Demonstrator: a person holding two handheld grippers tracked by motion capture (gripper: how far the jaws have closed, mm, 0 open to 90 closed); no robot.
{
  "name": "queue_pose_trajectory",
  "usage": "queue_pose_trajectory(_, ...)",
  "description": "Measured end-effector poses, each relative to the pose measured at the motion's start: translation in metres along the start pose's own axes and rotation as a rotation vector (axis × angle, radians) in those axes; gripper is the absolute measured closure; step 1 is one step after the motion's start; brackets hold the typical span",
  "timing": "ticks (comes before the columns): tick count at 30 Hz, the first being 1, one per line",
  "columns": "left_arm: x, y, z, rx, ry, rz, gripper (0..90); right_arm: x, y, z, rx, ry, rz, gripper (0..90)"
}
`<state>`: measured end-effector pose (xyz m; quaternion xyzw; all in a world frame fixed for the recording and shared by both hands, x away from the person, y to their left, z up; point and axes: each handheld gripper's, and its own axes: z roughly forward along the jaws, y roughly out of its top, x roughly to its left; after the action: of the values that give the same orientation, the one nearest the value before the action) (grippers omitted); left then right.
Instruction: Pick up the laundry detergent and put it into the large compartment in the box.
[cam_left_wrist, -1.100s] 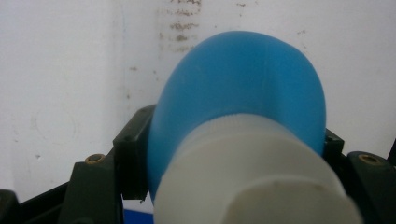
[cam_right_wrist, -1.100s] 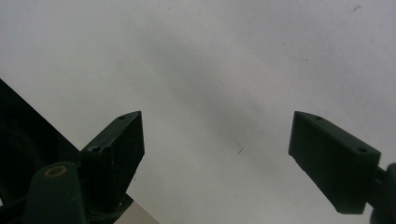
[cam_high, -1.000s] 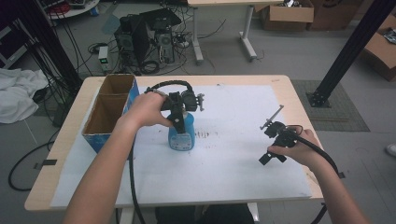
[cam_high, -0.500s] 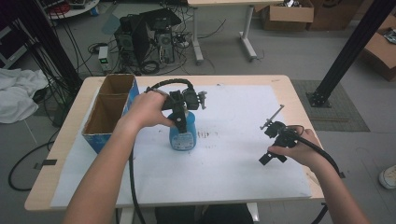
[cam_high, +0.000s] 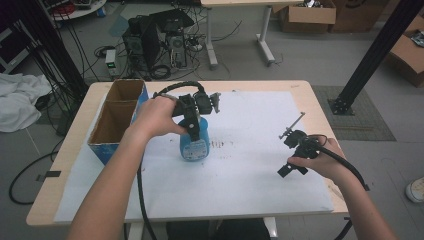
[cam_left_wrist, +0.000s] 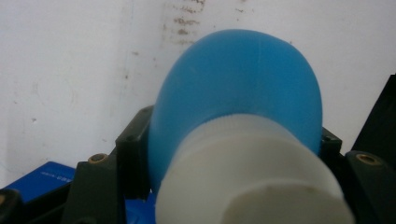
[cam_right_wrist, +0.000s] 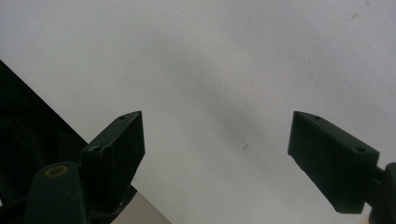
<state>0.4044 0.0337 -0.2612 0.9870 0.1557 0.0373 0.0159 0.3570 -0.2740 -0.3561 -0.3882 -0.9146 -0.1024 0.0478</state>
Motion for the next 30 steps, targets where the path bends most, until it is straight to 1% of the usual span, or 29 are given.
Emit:
queue_pose_trajectory(1,0.000,0.000,-0.003,-0.001,0.000,-0.007,36.3,0.000,0.000,-0.001,-0.005,-0.001,-0.003,19.1)
queue_pose_trajectory(2,-0.001,0.000,-0.010,-0.008,0.001,-0.029,36.2,0.000,0.000,-0.003,-0.012,-0.003,0.001,19.2)
queue_pose_trajectory(3,-0.001,0.000,-0.010,-0.008,0.001,-0.029,36.3,0.000,0.000,-0.003,-0.012,-0.003,0.001,19.2)
queue_pose_trajectory(4,-0.001,0.000,-0.018,-0.016,0.006,-0.055,36.2,0.001,0.000,-0.004,-0.019,0.001,-0.003,19.2)
queue_pose_trajectory(5,-0.001,0.000,-0.018,-0.016,0.006,-0.055,36.3,0.001,0.000,-0.004,-0.019,0.001,-0.003,19.2)
queue_pose_trajectory(6,-0.001,-0.001,-0.026,-0.022,0.005,-0.086,36.3,0.001,0.000,-0.003,-0.016,-0.001,-0.008,19.1)
queue_pose_trajectory(7,-0.001,-0.001,-0.026,-0.022,0.005,-0.086,36.3,0.001,0.000,-0.003,-0.016,-0.001,-0.008,19.1)
queue_pose_trajectory(8,-0.001,-0.002,-0.036,-0.026,0.008,-0.111,36.3,0.001,0.001,-0.003,-0.012,-0.001,-0.007,19.1)
queue_pose_trajectory(9,-0.001,-0.002,-0.036,-0.026,0.008,-0.111,36.3,0.001,0.001,-0.003,-0.012,-0.001,-0.007,19.1)
queue_pose_trajectory(11,-0.002,-0.003,-0.045,-0.038,0.009,-0.151,36.3,0.002,0.000,-0.004,-0.014,0.000,-0.013,19.0)
queue_pose_trajectory(12,-0.002,-0.005,-0.052,-0.039,0.017,-0.179,36.3,0.002,0.000,-0.004,-0.013,0.000,-0.013,19.0)
queue_pose_trajectory(13,-0.002,-0.005,-0.052,-0.039,0.017,-0.179,36.4,0.002,0.000,-0.004,-0.013,0.000,-0.013,19.0)
queue_pose_trajectory(14,-0.001,-0.007,-0.061,-0.046,0.029,-0.221,36.4,0.001,0.000,-0.004,-0.016,-0.001,-0.015,19.0)
queue_pose_trajectory(15,-0.001,-0.007,-0.061,-0.046,0.029,-0.221,36.4,0.001,0.000,-0.004,-0.016,-0.001,-0.015,19.0)
queue_pose_trajectory(16,0.000,-0.008,-0.066,-0.055,0.037,-0.245,36.4,0.001,0.000,-0.005,-0.017,0.000,-0.018,19.0)
queue_pose_trajectory(17,0.000,-0.010,-0.070,-0.060,0.038,-0.273,36.4,0.001,0.000,-0.006,-0.020,-0.001,-0.017,19.0)
queue_pose_trajectory(18,0.002,-0.013,-0.079,-0.070,0.041,-0.320,36.5,0.001,0.000,-0.008,-0.025,0.001,-0.017,19.0)
queue_pose_trajectory(19,0.002,-0.013,-0.079,-0.070,0.041,-0.320,36.5,0.001,0.000,-0.008,-0.025,0.001,-0.017,19.0)
queue_pose_trajectory(20,0.005,-0.016,-0.088,-0.075,0.043,-0.358,36.5,0.001,0.001,-0.010,-0.031,-0.001,-0.020,19.0)
queue_pose_trajectory(21,0.005,-0.016,-0.088,-0.075,0.043,-0.358,36.5,0.001,0.001,-0.010,-0.031,-0.001,-0.020,19.0)
queue_pose_trajectory(23,0.006,-0.019,-0.095,-0.074,0.053,-0.391,36.6,0.002,0.002,-0.012,-0.032,-0.001,-0.018,19.0)
queue_pose_trajectory(24,0.009,-0.022,-0.101,-0.058,0.063,-0.429,36.6,0.003,0.003,-0.013,-0.036,-0.002,-0.021,19.0)
queue_pose_trajectory(26,0.013,-0.027,-0.108,-0.044,0.063,-0.485,36.6,0.004,0.003,-0.015,-0.041,-0.004,-0.022,19.0)
queue_pose_trajectory(27,0.013,-0.027,-0.108,-0.044,0.063,-0.485,36.6,0.004,0.003,-0.015,-0.041,-0.004,-0.022,19.0)
queue_pose_trajectory(28,0.016,-0.032,-0.115,-0.037,0.065,-0.546,36.6,0.004,0.003,-0.017,-0.038,-0.005,-0.020,19.0)
queue_pose_trajectory(29,0.016,-0.032,-0.115,-0.037,0.065,-0.546,36.6,0.004,0.003,-0.017,-0.038,-0.005,-0.020,19.0)
queue_pose_trajectory(30,0.020,-0.038,-0.123,-0.033,0.071,-0.600,36.6,0.004,0.002,-0.018,-0.042,-0.007,-0.025,19.0)
